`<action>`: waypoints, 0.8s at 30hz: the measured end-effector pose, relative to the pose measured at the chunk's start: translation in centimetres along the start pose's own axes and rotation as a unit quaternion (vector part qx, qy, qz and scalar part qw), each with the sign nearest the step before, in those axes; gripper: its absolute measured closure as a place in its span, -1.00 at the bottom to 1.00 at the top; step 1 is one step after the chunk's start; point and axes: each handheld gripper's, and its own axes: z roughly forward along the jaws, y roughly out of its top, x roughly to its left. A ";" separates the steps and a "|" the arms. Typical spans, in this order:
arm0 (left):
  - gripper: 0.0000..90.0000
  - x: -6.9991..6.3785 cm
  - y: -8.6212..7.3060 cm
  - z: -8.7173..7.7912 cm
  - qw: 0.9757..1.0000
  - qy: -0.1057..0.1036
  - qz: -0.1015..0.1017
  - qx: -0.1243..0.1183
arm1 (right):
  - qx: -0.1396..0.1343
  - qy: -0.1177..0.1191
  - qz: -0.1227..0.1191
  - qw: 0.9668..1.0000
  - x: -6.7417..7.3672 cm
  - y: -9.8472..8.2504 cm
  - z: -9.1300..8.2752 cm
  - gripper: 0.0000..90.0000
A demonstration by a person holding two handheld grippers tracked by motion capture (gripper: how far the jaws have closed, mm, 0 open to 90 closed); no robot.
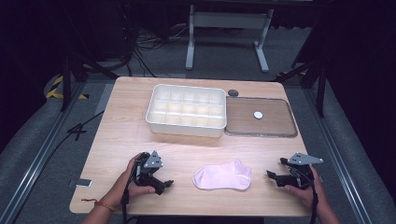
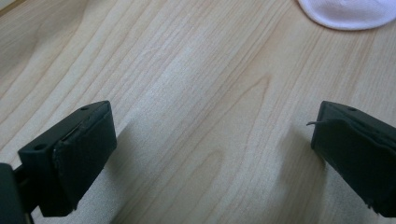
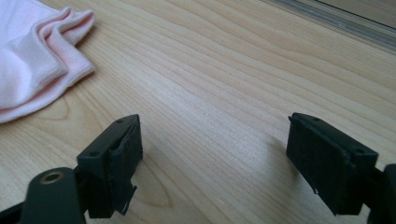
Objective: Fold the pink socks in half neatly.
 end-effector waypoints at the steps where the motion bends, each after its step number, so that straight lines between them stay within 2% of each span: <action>1: -0.99 0.0 0.0 0.0 1.000 0.000 0.000 0.000 | 0.000 0.000 0.000 1.000 0.0 0.0 0.0 -0.58; 6: -0.99 0.0 0.0 0.0 1.000 0.000 0.000 0.000 | 0.002 0.006 -0.001 1.000 -0.1 0.0 -0.1 -0.57; 9: -0.99 0.0 0.0 0.0 1.000 0.000 0.000 0.000 | -0.001 0.016 -0.010 1.000 0.0 0.0 -0.3 -0.37; 12: -0.97 -0.1 0.1 -0.1 1.000 -0.001 -0.003 0.004 | -0.018 0.027 -0.010 0.999 0.2 0.3 -0.7 -0.20; 14: -0.93 0.0 0.2 -0.2 1.000 -0.002 -0.002 0.005 | -0.024 0.030 -0.011 0.999 0.3 0.5 -0.9 -0.15; 15: -0.88 0.0 0.2 -0.3 1.000 0.001 0.001 0.004 | -0.034 0.035 -0.011 0.999 0.5 0.7 -1.0 -0.10; 19: -0.63 -0.1 0.3 -0.5 1.000 0.002 -0.008 0.000 | -0.058 0.056 -0.023 0.996 1.7 1.8 -1.5 0.20; 20: -0.63 -0.1 0.3 -0.5 1.000 0.000 -0.007 -0.001 | -0.062 0.059 -0.028 0.996 2.2 2.1 -1.5 0.25; 23: -0.43 -0.2 0.6 -0.4 1.000 -0.004 -0.010 -0.005 | -0.064 0.076 -0.047 0.994 3.4 2.9 -1.3 0.40; 24: -0.42 -0.2 0.7 -0.3 1.000 -0.009 -0.018 -0.007 | -0.066 0.081 -0.052 0.993 3.7 3.1 -1.2 0.42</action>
